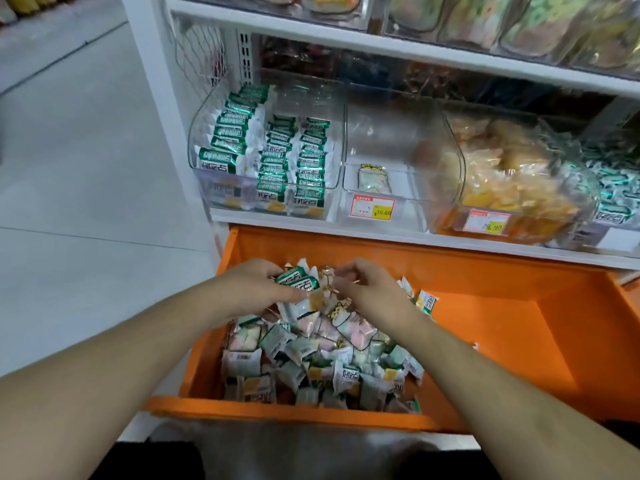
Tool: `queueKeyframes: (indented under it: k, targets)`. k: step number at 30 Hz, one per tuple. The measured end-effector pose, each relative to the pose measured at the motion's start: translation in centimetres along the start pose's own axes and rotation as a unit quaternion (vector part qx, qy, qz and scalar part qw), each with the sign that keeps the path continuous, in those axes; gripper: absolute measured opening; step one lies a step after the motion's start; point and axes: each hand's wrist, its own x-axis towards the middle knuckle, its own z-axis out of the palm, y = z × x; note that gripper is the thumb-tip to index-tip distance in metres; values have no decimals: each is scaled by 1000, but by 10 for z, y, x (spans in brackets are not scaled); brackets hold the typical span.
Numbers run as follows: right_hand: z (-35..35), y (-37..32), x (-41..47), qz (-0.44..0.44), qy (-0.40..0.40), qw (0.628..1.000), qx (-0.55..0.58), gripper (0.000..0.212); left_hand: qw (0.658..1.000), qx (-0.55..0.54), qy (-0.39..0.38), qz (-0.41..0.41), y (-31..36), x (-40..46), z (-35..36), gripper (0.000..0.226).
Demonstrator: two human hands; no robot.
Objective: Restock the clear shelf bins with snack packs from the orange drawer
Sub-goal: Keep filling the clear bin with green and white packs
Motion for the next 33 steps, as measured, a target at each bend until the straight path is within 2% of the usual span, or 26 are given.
queueKeyframes:
  k: [1, 3, 6, 7, 10, 13, 15, 17, 19, 22, 26, 27, 30, 33]
  targets:
    - [3, 15, 5, 21, -12, 999, -21, 6, 1000, 18, 3, -13, -5, 6, 2, 43]
    - [12, 48, 11, 45, -67, 992, -95, 14, 999, 24, 3, -33, -15, 17, 5, 43]
    - [34, 90, 20, 72, -158, 969, -178, 21, 997, 2, 10, -71, -37, 39, 10, 57]
    - [43, 99, 24, 75, -180, 961, -195, 27, 996, 2, 13, -87, -45, 45, 12, 64]
    - [71, 113, 40, 64, -235, 943, -228, 63, 993, 5, 15, -120, -71, 58, 18, 81]
    - [99, 123, 52, 38, -260, 929, -258, 87, 990, -17, 26, -138, -86, 65, 23, 86]
    - [113, 131, 55, 22, -262, 917, -299, 95, 989, -25, 32, -143, -92, 69, 25, 85]
    - [119, 135, 55, 17, -260, 910, -322, 97, 988, -29, 32, -148, -94, 74, 28, 80]
    - [118, 135, 58, 19, -255, 911, -325, 88, 988, -33, 32, -150, -93, 77, 29, 68]
    - [99, 124, 59, 88, -244, 934, -245, 67, 986, -27, 32, -159, -84, 75, 27, 43]
    - [56, 92, 55, 172, -185, 962, -106, 47, 990, -16, 49, -128, -60, 67, 19, 68]
    - [44, 80, 53, 189, -166, 967, -48, 46, 992, -9, 57, -114, -51, 62, 15, 66]
    - [10, 44, 43, 238, -119, 954, 136, 46, 995, 5, 64, -77, -18, 45, 4, 49]
    - [-21, -2, 22, 188, -157, 936, 253, 23, 997, 22, 68, -28, 15, 19, -10, 35]
